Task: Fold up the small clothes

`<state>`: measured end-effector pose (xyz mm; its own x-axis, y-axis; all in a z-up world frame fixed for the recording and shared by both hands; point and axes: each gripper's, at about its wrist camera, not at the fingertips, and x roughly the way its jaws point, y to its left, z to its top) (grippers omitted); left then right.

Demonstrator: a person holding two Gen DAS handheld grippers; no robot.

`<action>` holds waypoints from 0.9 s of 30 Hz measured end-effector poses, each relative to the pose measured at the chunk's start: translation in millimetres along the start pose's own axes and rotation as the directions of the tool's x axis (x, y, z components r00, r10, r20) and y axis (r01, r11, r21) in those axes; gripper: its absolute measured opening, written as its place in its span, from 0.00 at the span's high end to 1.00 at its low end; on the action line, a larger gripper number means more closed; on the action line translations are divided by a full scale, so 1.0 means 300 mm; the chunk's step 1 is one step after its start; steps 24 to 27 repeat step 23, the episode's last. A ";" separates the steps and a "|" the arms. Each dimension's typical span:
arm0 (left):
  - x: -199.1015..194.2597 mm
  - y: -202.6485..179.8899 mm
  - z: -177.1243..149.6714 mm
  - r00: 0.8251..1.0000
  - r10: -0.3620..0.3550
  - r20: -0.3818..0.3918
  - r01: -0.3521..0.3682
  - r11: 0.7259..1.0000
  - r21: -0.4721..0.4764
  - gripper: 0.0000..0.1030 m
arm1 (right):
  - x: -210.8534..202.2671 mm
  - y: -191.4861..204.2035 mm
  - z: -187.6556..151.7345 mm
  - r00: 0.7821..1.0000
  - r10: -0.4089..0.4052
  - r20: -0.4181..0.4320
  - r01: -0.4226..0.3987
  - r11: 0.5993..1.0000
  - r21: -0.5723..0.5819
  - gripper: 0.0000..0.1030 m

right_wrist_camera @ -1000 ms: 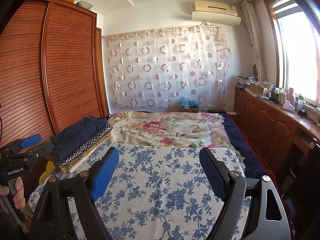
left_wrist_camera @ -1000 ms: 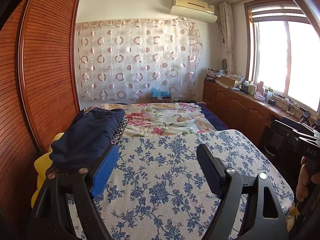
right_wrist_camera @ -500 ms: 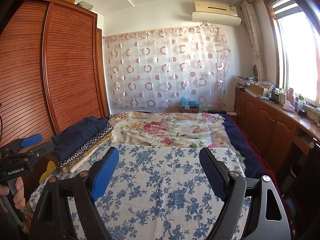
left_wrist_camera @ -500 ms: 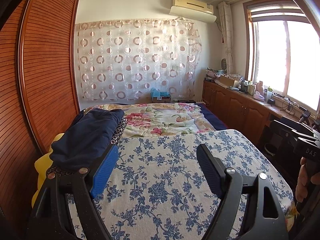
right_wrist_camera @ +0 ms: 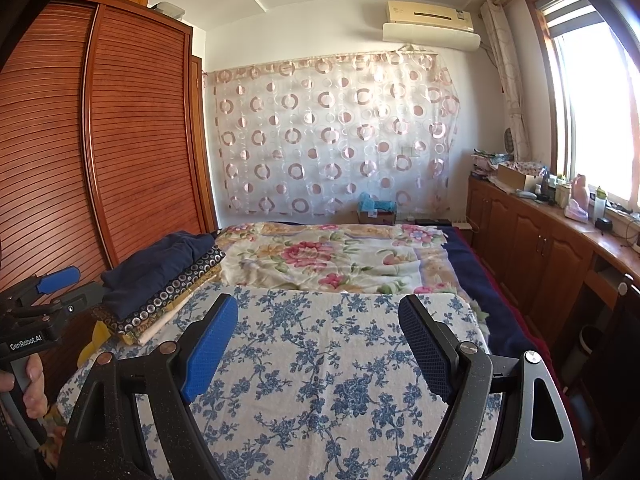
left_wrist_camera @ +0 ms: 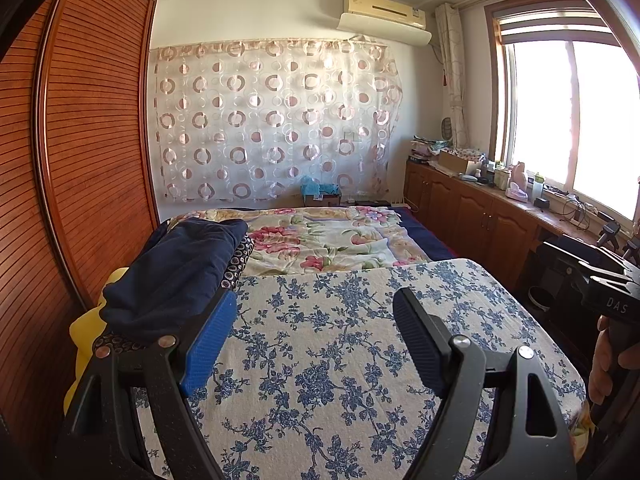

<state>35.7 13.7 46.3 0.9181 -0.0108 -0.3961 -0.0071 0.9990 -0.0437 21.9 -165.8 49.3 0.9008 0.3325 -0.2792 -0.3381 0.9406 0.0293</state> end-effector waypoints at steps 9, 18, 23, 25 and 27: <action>0.001 0.001 0.000 1.000 0.000 0.000 0.000 1.000 0.000 0.21 | 0.001 -0.006 0.000 1.000 0.001 0.003 -0.001 1.000 -0.002 0.18; -0.002 0.000 0.000 1.000 0.000 -0.001 0.000 1.000 0.001 0.21 | 0.001 -0.009 -0.002 1.000 0.004 0.005 -0.004 1.000 0.000 0.18; -0.002 0.000 -0.001 1.000 0.001 0.000 -0.001 1.000 0.001 0.21 | 0.000 -0.011 -0.003 1.000 0.003 0.004 -0.003 1.000 -0.002 0.18; -0.002 0.000 -0.001 1.000 0.001 0.000 -0.001 1.000 0.001 0.21 | 0.000 -0.011 -0.003 1.000 0.003 0.004 -0.003 1.000 -0.002 0.18; -0.002 0.000 -0.001 1.000 0.001 0.000 -0.001 1.000 0.001 0.21 | 0.000 -0.011 -0.003 1.000 0.003 0.004 -0.003 1.000 -0.002 0.18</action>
